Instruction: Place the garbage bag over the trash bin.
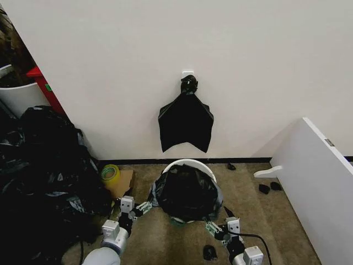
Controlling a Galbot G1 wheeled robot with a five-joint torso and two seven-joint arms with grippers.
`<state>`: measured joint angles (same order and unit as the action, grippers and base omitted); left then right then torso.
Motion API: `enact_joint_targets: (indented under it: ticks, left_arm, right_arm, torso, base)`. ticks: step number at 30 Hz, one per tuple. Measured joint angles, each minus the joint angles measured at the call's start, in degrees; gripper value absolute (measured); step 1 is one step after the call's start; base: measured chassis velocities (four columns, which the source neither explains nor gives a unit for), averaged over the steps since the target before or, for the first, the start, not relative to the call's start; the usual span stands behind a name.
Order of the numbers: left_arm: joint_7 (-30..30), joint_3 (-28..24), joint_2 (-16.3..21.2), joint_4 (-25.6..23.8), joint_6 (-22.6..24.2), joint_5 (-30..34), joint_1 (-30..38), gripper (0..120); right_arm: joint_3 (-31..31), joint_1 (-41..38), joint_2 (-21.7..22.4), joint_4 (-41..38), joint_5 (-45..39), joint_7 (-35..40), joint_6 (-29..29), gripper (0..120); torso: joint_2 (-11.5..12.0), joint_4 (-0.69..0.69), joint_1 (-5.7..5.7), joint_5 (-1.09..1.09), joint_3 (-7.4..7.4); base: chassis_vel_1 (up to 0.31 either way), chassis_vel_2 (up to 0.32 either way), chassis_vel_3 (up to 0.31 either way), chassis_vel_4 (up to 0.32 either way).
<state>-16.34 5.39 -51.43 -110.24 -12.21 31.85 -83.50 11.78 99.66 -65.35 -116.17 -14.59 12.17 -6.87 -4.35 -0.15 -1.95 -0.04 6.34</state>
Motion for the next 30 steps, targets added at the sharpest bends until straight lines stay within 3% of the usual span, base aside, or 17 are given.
enact_joint_targets:
  ticks: [9,12,16,20,26,30]
  left_arm:
    - [6.08,0.15,0.93,4.71,-8.05,0.23,1.64,100]
    - [10.56,0.14,1.32,6.14,-11.25,2.14,2.17,100]
    - [19.52,-0.15,1.24,10.98,-18.17,9.01,4.37,100]
    - [24.83,-0.26,1.12,13.42,-20.74,13.92,5.27,100]
    - [26.07,-0.26,0.68,15.72,-22.37,14.02,5.92,100]
    - [24.92,-0.42,0.25,16.80,-22.37,12.17,6.63,100]
  right_arm:
    - [0.57,-0.35,0.26,0.28,0.48,-0.18,-2.65,100]
    - [0.58,-0.41,0.28,0.04,0.73,-0.18,-2.59,100]
    - [0.35,-0.54,0.23,-0.14,1.91,-0.35,-2.73,100]
    - [0.19,-0.94,0.22,-0.67,2.22,-1.14,-3.66,100]
    - [-0.45,-3.06,0.41,-2.78,-0.55,-3.78,-4.18,100]
    - [-1.61,-5.33,1.12,-5.05,-4.22,-6.03,-1.24,100]
  torso:
    - [0.00,0.00,0.00,-0.01,0.00]
    - [0.00,0.01,0.00,0.00,0.00]
    - [0.00,0.00,0.00,0.00,0.01]
    - [0.00,0.00,-0.01,0.00,0.01]
    - [0.00,0.00,-0.01,0.01,0.01]
    - [0.00,0.00,-0.01,0.00,0.01]
  base:
    - [0.000,0.000,0.000,0.000]
    - [0.000,0.000,0.000,0.000]
    - [0.000,0.000,0.000,0.000]
    - [0.000,0.000,0.000,0.000]
    - [0.000,0.000,0.000,0.000]
    - [0.000,0.000,0.000,0.000]
